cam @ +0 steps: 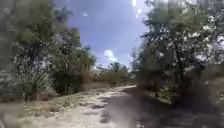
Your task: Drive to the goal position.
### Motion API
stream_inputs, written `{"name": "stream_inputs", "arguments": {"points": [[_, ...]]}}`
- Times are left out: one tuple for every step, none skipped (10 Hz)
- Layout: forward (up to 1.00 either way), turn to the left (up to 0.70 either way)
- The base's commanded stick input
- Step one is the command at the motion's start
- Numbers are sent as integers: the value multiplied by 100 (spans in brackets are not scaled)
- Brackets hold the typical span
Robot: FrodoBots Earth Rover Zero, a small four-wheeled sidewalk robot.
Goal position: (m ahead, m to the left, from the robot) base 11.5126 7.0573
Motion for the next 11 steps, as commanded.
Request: {"name": "stream_inputs", "arguments": {"points": [[70,0],[70,0],[70,0],[70,0],[70,0],[70,0],[70,0],[70,0],[70,0],[70,0],[70,0]]}}
